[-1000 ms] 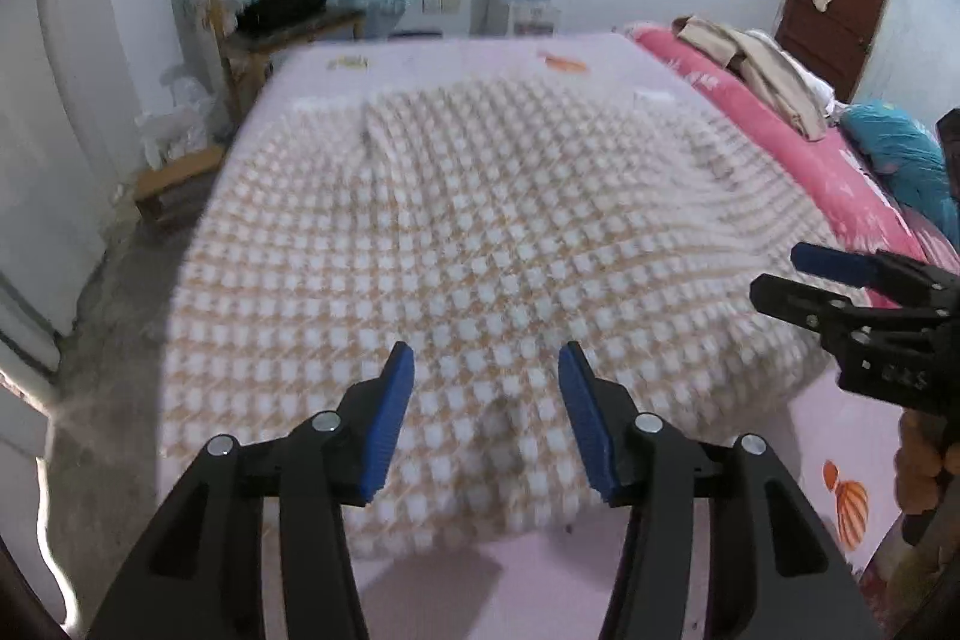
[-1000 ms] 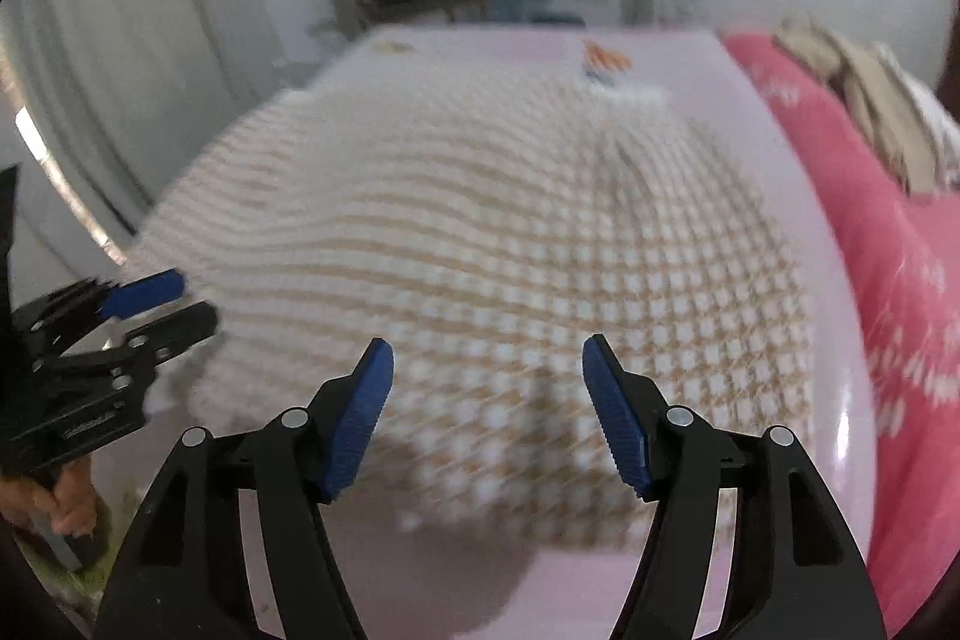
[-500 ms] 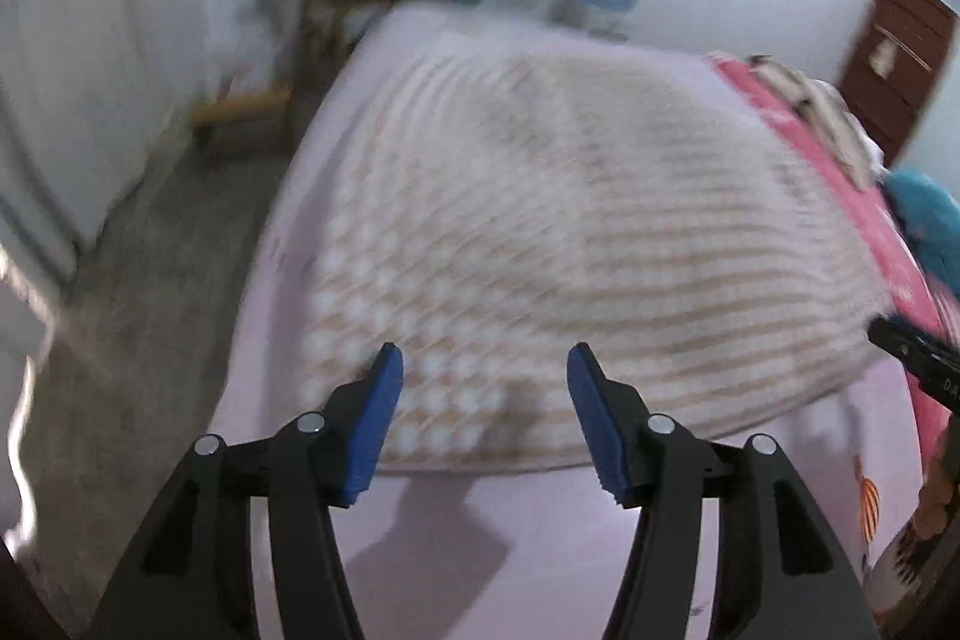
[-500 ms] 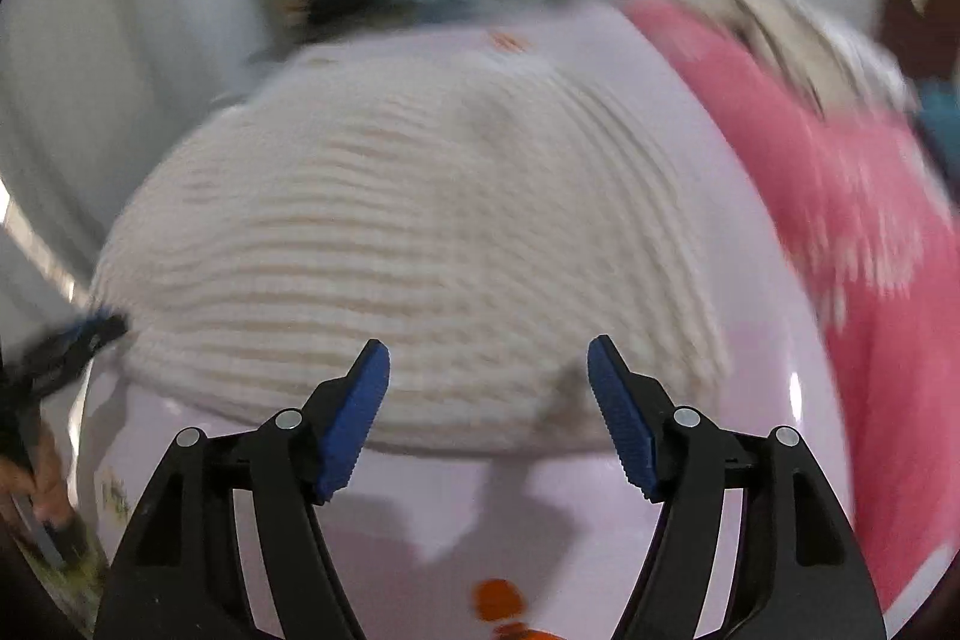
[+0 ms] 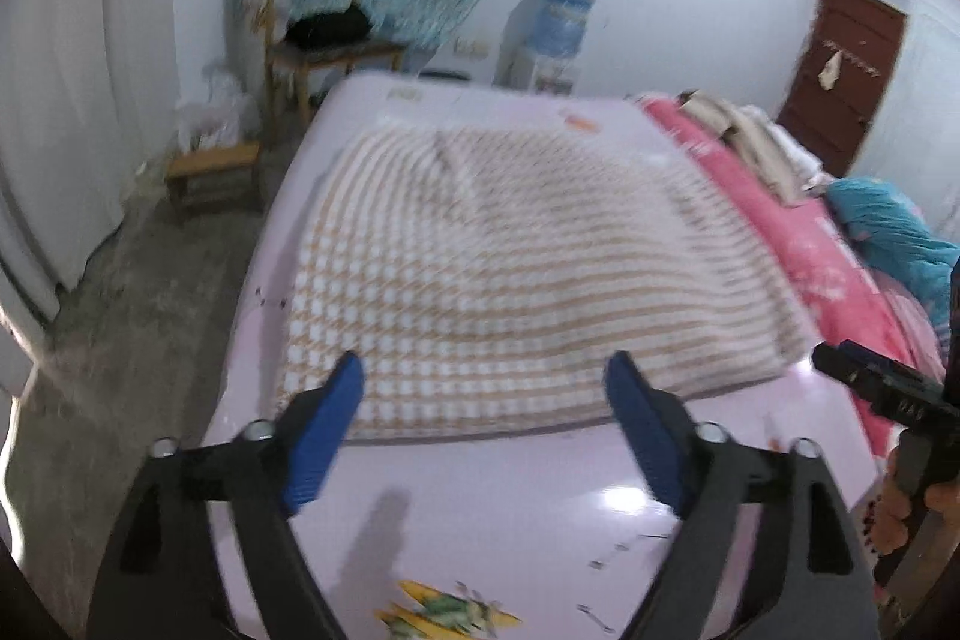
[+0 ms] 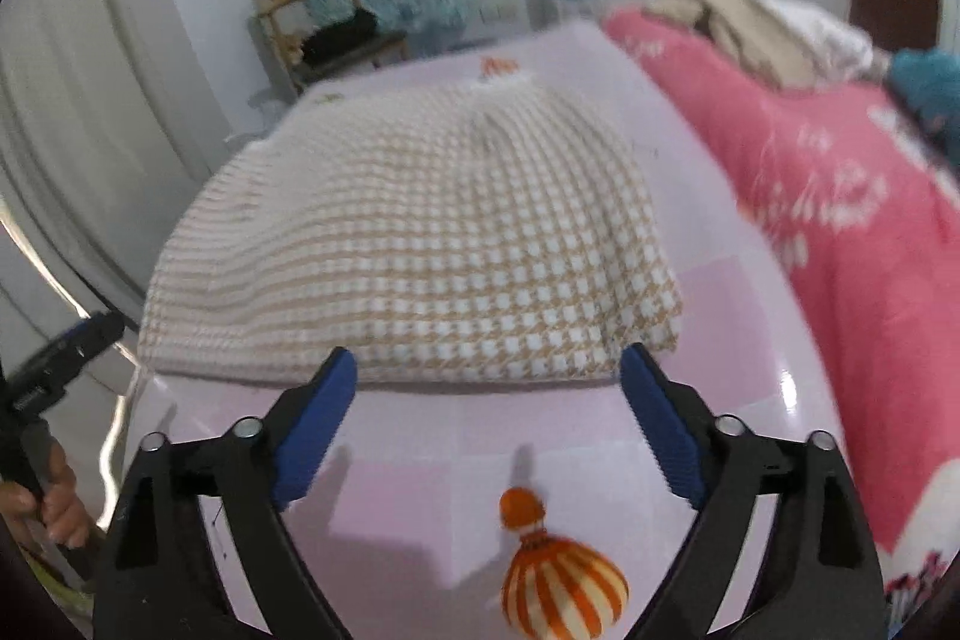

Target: Fold large clothes

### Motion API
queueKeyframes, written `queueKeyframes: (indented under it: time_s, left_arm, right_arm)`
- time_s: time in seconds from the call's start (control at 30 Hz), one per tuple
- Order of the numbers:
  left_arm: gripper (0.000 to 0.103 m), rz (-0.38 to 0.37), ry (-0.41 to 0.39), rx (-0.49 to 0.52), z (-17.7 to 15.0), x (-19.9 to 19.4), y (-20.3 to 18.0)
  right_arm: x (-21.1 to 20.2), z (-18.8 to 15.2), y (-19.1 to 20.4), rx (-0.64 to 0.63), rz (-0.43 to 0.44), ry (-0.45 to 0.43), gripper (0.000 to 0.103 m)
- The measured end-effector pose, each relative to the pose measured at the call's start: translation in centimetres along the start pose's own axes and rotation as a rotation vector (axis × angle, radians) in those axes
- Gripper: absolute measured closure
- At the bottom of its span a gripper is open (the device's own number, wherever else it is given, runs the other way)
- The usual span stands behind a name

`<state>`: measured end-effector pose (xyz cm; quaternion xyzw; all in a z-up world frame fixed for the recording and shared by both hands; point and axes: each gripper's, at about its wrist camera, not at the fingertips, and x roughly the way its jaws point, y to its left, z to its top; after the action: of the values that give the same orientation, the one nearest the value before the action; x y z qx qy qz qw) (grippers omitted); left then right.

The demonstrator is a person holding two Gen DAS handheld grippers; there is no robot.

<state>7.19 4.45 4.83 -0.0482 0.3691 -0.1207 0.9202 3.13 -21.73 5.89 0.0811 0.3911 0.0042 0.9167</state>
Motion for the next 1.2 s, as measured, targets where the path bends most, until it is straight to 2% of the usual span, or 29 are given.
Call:
queueKeyframes:
  time_s: [0.07,0.1,0.23,0.37,0.6,0.67,0.83,1.07,1.2]
  left_arm:
    - [0.007,-0.003,-0.033,0.012,0.1,-1.6,-1.1]
    - [0.005,0.0,-0.055,0.026,0.1,-2.5,-1.7]
    - [0.005,-0.001,-0.08,0.063,0.4,-4.2,-3.3]
    - [0.005,0.021,-0.073,0.047,0.3,-4.8,-3.9]
    - [0.005,0.17,-0.018,0.013,-0.1,-3.3,-4.1]
    - [0.005,0.209,0.007,0.004,-0.1,-2.5,-4.1]
    - [0.005,0.246,0.07,-0.014,-0.4,-0.7,-4.0]
    - [0.005,0.303,0.153,0.005,-0.8,1.0,-4.2]
    - [0.005,0.322,0.221,0.008,-1.3,2.4,-4.0]
  right_arm:
    - [-1.6,-0.2,0.9,-0.032,-0.016,-0.053,0.008]
    - [-2.9,-0.6,1.5,-0.045,-0.026,-0.082,0.008]
    - [-5.0,-0.2,2.3,-0.057,-0.032,-0.181,0.008]
    - [-5.9,0.0,2.4,-0.072,-0.092,-0.251,0.008]
    - [-6.3,-0.8,2.5,-0.074,-0.098,-0.315,0.008]
    - [-5.2,-0.8,2.4,-0.086,-0.098,-0.278,0.008]
    - [-3.2,-0.9,3.0,-0.114,-0.108,-0.181,0.008]
    - [1.8,-0.6,2.4,-0.069,-0.102,0.036,0.008]
    - [3.6,-0.7,2.2,-0.038,-0.092,0.107,0.008]
